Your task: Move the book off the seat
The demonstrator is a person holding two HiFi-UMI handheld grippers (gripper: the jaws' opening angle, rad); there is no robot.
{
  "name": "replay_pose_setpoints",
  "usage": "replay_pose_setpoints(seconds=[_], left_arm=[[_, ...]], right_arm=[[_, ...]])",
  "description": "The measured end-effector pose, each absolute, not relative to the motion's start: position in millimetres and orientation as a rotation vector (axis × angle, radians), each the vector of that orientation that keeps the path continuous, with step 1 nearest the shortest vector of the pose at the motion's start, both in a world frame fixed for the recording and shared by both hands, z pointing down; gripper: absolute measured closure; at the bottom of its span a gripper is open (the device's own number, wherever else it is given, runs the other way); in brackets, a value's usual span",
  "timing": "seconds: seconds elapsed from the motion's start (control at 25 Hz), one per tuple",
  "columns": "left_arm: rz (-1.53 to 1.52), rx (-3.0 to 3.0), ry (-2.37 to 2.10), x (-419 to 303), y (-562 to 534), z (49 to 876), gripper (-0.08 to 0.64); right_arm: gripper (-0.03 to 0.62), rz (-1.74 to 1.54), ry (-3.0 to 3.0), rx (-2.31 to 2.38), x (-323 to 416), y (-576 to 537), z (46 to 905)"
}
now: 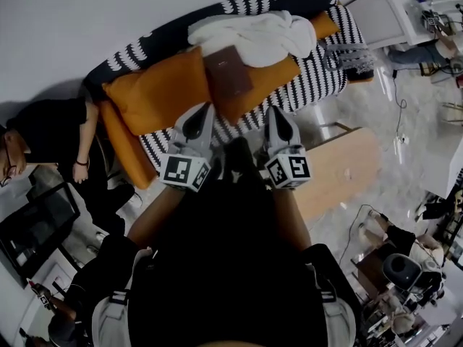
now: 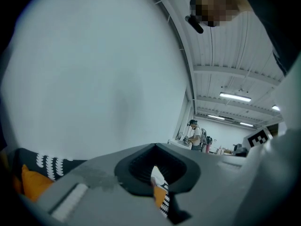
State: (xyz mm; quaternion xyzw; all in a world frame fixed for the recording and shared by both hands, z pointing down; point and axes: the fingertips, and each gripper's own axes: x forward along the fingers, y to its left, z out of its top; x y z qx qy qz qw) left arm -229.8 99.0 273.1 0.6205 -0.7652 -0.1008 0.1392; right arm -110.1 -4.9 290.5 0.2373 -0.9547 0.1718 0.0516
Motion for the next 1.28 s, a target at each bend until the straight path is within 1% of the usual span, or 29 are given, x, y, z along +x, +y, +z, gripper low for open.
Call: replay_pose_setpoints(seconds=[0.4,1.28], left_arm=[[-0.255,1.75,-2.213,-250,58,299,0.554],[-0.136,1.654,-2.158,-265,-24,407,0.554]], right_arm=[[0.584,0.58,-2.838,0.695,-126,-38,331],[0.584,0.731,-2.713,0.599,-153,-101,457]])
